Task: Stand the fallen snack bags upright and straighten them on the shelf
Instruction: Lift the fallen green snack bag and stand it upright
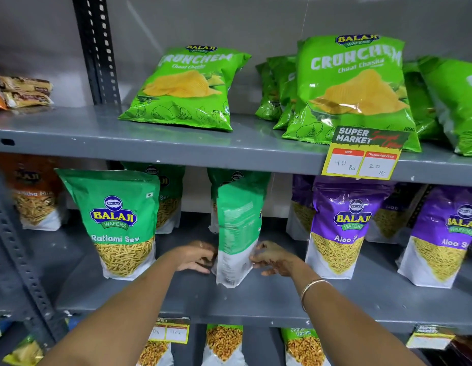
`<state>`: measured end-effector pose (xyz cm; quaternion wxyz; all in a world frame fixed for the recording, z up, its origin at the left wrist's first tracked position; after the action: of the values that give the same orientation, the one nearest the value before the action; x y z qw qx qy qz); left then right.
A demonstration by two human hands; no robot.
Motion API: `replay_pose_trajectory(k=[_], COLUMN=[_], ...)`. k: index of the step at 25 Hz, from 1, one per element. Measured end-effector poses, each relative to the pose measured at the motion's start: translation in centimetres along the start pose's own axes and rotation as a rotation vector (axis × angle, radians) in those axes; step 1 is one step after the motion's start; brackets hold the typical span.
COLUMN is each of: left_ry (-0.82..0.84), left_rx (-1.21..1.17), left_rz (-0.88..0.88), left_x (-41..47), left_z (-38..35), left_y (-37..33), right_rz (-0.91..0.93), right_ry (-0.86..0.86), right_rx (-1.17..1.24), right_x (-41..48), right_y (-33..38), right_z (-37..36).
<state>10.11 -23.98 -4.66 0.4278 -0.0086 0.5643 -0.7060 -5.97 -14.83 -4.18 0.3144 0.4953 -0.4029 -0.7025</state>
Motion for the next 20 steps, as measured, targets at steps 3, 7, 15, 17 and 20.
replay_pose_trajectory(k=[3,7,15,17,20], left_ry=[-0.002,-0.036,-0.202,-0.225,-0.271], left_rx=[0.003,-0.068,-0.024,-0.047,-0.043], left_rz=[0.012,-0.034,-0.062,-0.061,-0.090], left_x=[-0.1,0.2,0.9,0.9,0.8], left_z=[-0.2,-1.0,-0.8,-0.7,-0.8], left_y=[-0.4,-0.8,-2.1,-2.1,-2.4], right_rz=[0.009,0.022,0.192,0.168,0.143], right_ry=[0.093,0.166,0.119,0.070,-0.020], right_rx=[-0.011,-0.007,-0.040,-0.050,0.047], right_x=[-0.6,-0.6,-0.1,-0.2,0.4], right_y=[-0.2,-0.7,1.0,1.0,0.8], right_z=[-0.6,-1.3,-0.2,1.2,3.2])
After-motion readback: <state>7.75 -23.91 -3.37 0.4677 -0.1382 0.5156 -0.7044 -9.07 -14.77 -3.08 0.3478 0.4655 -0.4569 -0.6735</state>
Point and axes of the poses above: each hand's wrist, its own x-axis towards the middle knuckle, its own z-axis out of the back of the hand, y = z × x, the point moved 10 cm from there along x, towards the middle knuckle, and after that the axes turned 9 degrees about x, right-handed, at the moved point
